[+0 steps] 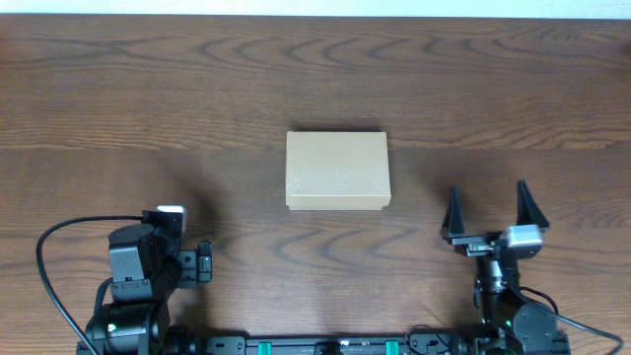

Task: Pack container

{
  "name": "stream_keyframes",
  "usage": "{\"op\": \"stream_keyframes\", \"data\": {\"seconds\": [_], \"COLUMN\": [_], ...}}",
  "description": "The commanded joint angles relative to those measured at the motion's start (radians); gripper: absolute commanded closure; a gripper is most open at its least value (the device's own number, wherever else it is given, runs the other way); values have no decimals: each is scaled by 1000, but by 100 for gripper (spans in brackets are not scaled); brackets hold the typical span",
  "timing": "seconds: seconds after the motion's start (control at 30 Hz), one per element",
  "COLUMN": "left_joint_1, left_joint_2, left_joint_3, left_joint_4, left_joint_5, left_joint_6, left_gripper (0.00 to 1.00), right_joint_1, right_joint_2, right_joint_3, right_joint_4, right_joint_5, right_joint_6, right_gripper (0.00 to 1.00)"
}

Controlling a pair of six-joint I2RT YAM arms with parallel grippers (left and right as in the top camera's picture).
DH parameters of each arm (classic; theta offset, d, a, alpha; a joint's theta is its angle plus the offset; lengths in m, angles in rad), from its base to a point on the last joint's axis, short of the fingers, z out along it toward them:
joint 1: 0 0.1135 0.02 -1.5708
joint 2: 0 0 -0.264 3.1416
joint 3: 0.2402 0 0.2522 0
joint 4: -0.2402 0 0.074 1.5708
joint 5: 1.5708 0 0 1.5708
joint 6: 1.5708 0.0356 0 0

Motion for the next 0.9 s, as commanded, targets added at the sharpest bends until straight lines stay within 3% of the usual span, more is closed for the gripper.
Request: {"op": "stream_keyframes", "data": {"seconds": [0.0,0.33,0.87], "left_joint_1": [6,6,6], "left_joint_2": [-5,-5,-5], "left_joint_3": [-5,-5,-5], "left_joint_4": [-2,-2,-2], "left_joint_5": [-7,-7,-7], "left_joint_6": [-7,-7,-7], "left_gripper": [5,5,5], "right_joint_1": [13,17,-12], "right_joint_2": [-6,-6,-5], "right_joint_3": [-35,-34,-34], "right_joint_4": [-23,-326,-330], "right_joint_5": [6,-32,-27], "right_joint_6": [32,43,43], "right_gripper": [1,1,1]}}
